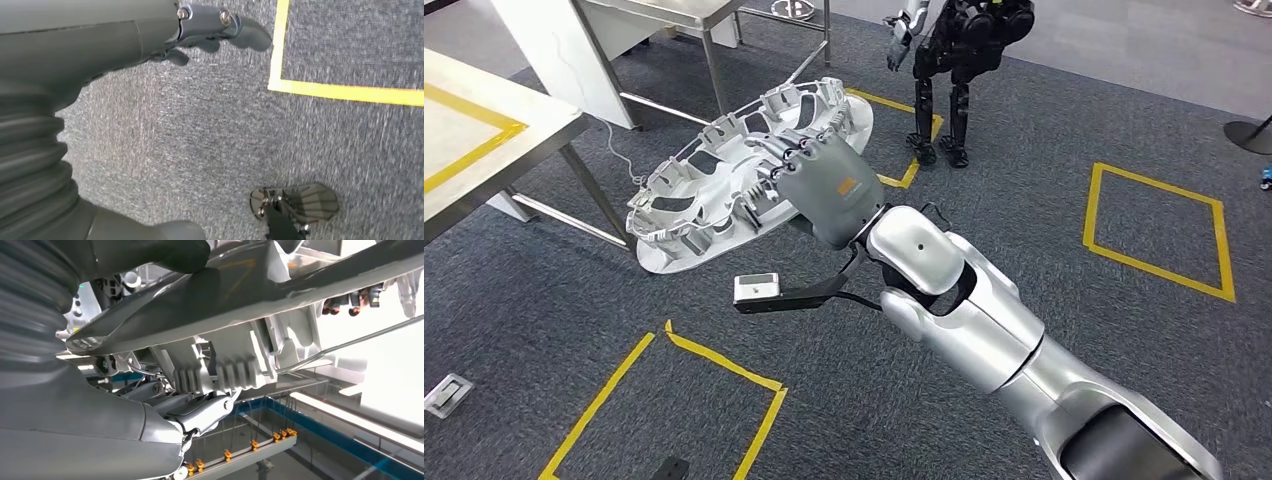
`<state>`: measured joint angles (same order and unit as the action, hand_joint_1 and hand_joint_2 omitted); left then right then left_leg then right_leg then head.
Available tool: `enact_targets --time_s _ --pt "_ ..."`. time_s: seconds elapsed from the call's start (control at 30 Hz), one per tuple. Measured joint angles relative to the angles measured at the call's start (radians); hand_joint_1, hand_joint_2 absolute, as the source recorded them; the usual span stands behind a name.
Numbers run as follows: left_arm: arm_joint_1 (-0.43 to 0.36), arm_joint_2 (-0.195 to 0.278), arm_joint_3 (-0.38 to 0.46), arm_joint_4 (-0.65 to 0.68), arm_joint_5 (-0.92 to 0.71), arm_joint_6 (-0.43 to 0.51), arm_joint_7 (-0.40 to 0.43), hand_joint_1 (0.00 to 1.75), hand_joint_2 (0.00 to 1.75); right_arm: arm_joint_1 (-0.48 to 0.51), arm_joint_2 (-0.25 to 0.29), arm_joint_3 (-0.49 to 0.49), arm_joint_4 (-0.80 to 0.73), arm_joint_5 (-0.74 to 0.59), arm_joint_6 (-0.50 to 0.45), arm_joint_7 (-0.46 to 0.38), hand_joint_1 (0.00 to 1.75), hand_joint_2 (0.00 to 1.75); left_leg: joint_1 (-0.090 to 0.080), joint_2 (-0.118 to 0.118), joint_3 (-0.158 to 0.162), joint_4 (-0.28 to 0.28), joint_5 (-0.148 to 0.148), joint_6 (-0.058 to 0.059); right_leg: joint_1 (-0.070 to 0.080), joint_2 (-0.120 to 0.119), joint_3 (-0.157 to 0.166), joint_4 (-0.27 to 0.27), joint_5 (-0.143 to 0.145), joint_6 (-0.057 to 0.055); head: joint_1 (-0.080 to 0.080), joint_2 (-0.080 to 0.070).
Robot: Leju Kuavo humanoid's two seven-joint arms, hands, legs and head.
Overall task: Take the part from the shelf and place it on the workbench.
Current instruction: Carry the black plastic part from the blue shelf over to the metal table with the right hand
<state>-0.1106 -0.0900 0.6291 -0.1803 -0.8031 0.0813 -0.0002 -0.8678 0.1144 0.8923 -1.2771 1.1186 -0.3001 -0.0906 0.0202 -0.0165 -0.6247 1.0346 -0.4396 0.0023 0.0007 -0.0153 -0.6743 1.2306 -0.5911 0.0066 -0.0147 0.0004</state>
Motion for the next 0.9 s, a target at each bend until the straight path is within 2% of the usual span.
enact_targets --time_s 0.03,0.07,0.1,0.13,0.17,0.23,0.27,0.33,0.37,0.43,0.5,0.53,0.57,0.6,0.63,0.67,0.73,0.77,0.8,0.9 --pt "-0.002 0.0 0.0 0.0 -0.002 -0.001 0.003 0.0 1.75 0.001 -0.007 0.0 0.002 0.0 -0.003 0.003 1.75 1.75 -0.001 -0.012 -0.001 0.0 0.001 0.002 0.001 0.007 -0.033 0.061 -0.02 -0.001 0.0 0.0" --pt "-0.003 0.0 0.0 0.0 -0.004 -0.001 0.005 0.0 1.75 0.002 -0.013 0.0 0.004 0.001 -0.004 0.006 1.75 1.75 -0.003 -0.024 -0.001 0.0 0.001 0.002 0.002 0.011 -0.053 0.093 -0.021 -0.004 0.0 0.0" --pt "-0.002 0.0 0.0 0.0 -0.006 -0.002 0.006 0.0 1.75 0.003 -0.018 0.0 0.006 0.002 -0.004 0.007 1.75 1.75 -0.005 -0.036 -0.002 0.001 0.002 0.003 0.003 0.015 -0.053 0.083 -0.001 -0.01 0.001 0.0" --pt "-0.002 0.0 0.0 0.0 -0.007 -0.002 0.007 0.0 1.75 0.004 -0.021 0.0 0.007 0.003 -0.004 0.008 1.75 1.75 -0.005 -0.049 -0.001 0.001 0.002 0.002 0.005 0.022 -0.032 0.031 0.035 -0.017 0.001 0.0" --pt "-0.002 0.0 0.0 0.0 -0.008 -0.002 0.007 0.0 1.75 0.004 -0.025 0.0 0.008 0.003 -0.006 0.009 1.75 1.75 -0.005 -0.06 -0.002 0.001 0.003 0.001 0.007 0.041 0.002 -0.046 0.075 -0.024 0.001 0.0" --pt "-0.001 -0.003 0.0 0.0 -0.01 0.0 0.004 0.0 1.75 0.006 -0.035 0.0 0.007 0.002 -0.015 0.009 1.75 1.75 -0.003 -0.08 -0.005 0.0 0.006 -0.005 0.011 0.074 0.057 -0.167 0.124 -0.032 0.001 0.0" --pt "0.001 -0.004 0.0 0.0 -0.011 0.001 0.002 0.0 1.75 0.007 -0.039 0.0 0.007 0.002 -0.02 0.009 1.75 1.75 -0.001 -0.088 -0.007 -0.001 0.009 -0.01 0.014 0.082 0.069 -0.193 0.13 -0.033 0.002 0.0" --pt "0.006 -0.005 0.0 0.001 -0.011 0.002 0.0 0.0 1.75 0.011 -0.044 0.0 0.006 0.002 -0.025 0.009 1.75 1.75 0.001 -0.105 -0.01 -0.007 0.014 -0.023 0.016 0.067 0.071 -0.202 0.132 -0.035 0.004 0.0" --pt "0.009 -0.006 0.0 0.002 -0.011 0.002 -0.001 0.0 1.75 0.012 -0.045 0.0 0.005 0.003 -0.025 0.009 1.75 1.75 0.001 -0.102 -0.013 -0.007 0.013 -0.027 0.015 0.057 0.074 -0.21 0.136 -0.039 0.004 0.0" --pt "0.011 -0.007 0.0 0.002 -0.011 0.003 -0.001 0.0 1.75 0.014 -0.048 0.001 0.004 0.003 -0.025 0.009 1.75 1.75 -0.002 -0.06 -0.035 0.033 -0.016 -0.032 0.01 0.034 0.081 -0.226 0.145 -0.047 0.0 0.0" --pt "0.009 -0.006 0.0 0.003 -0.013 0.002 0.001 0.0 1.75 0.019 -0.052 0.001 0.003 0.003 -0.025 0.01 1.75 1.75 -0.002 -0.007 -0.088 0.151 -0.079 -0.039 0.009 0.011 0.083 -0.231 0.147 -0.053 -0.005 0.0" --pt "0.008 -0.005 0.0 0.003 -0.014 0.0 0.003 0.0 1.75 0.022 -0.053 0.001 0.003 0.004 -0.026 0.011 1.75 1.75 -0.001 0.004 -0.116 0.214 -0.104 -0.045 0.009 -0.002 0.083 -0.23 0.145 -0.054 -0.005 0.0" --pt "0.008 -0.004 0.0 0.003 -0.015 -0.002 0.005 0.0 1.75 0.026 -0.053 0.001 0.003 0.005 -0.026 0.014 1.75 1.75 0.0 0.009 -0.132 0.254 -0.114 -0.05 0.01 -0.015 0.083 -0.229 0.144 -0.055 -0.005 0.0" --pt "0.008 -0.003 0.0 0.003 -0.015 -0.005 0.005 0.0 1.75 0.03 -0.053 0.001 0.003 0.008 -0.026 0.018 1.75 1.75 0.001 0.012 -0.13 0.256 -0.106 -0.054 0.009 -0.026 0.083 -0.227 0.142 -0.054 -0.006 0.0" --pt "0.008 -0.001 0.0 0.002 -0.014 -0.007 0.003 0.0 1.75 0.033 -0.052 0.001 0.003 0.013 -0.025 0.022 1.75 1.75 0.001 0.017 -0.106 0.216 -0.081 -0.056 0.009 -0.037 0.083 -0.225 0.14 -0.052 -0.006 0.0" --pt "0.007 0.001 0.0 0.002 -0.013 -0.008 0.0 0.0 1.75 0.036 -0.049 0.001 0.002 0.018 -0.023 0.027 1.75 1.75 0.002 0.031 -0.067 0.146 -0.049 -0.058 0.009 -0.047 0.083 -0.22 0.137 -0.049 -0.006 0.0" --pt "0.003 0.003 0.0 0.001 -0.008 -0.009 -0.004 0.0 1.75 0.039 -0.044 0.001 -0.003 0.029 -0.016 0.033 1.75 1.75 -0.003 0.07 0.0 0.027 -0.014 -0.052 0.013 -0.062 0.081 -0.21 0.129 -0.04 -0.007 0.0" --pt "0.002 0.003 0.0 0.001 -0.007 -0.009 -0.005 0.0 1.75 0.04 -0.042 0.001 -0.005 0.032 -0.013 0.035 1.75 1.75 -0.005 0.084 0.015 0.0 -0.011 -0.048 0.016 -0.066 0.08 -0.206 0.126 -0.036 -0.008 0.0" --pt "0.001 0.003 0.0 0.001 -0.006 -0.009 -0.005 0.0 1.75 0.04 -0.041 0.001 -0.007 0.034 -0.012 0.036 1.75 1.75 -0.008 0.091 0.017 -0.004 -0.014 -0.044 0.018 -0.068 0.079 -0.204 0.125 -0.034 -0.009 0.0" --pt "0.0 0.003 0.0 0.0 -0.003 -0.008 -0.006 0.0 1.75 0.041 -0.038 0.001 -0.009 0.035 -0.01 0.036 1.75 1.75 -0.006 0.081 0.014 -0.006 -0.01 -0.036 0.018 -0.072 0.079 -0.202 0.124 -0.032 -0.008 0.0"
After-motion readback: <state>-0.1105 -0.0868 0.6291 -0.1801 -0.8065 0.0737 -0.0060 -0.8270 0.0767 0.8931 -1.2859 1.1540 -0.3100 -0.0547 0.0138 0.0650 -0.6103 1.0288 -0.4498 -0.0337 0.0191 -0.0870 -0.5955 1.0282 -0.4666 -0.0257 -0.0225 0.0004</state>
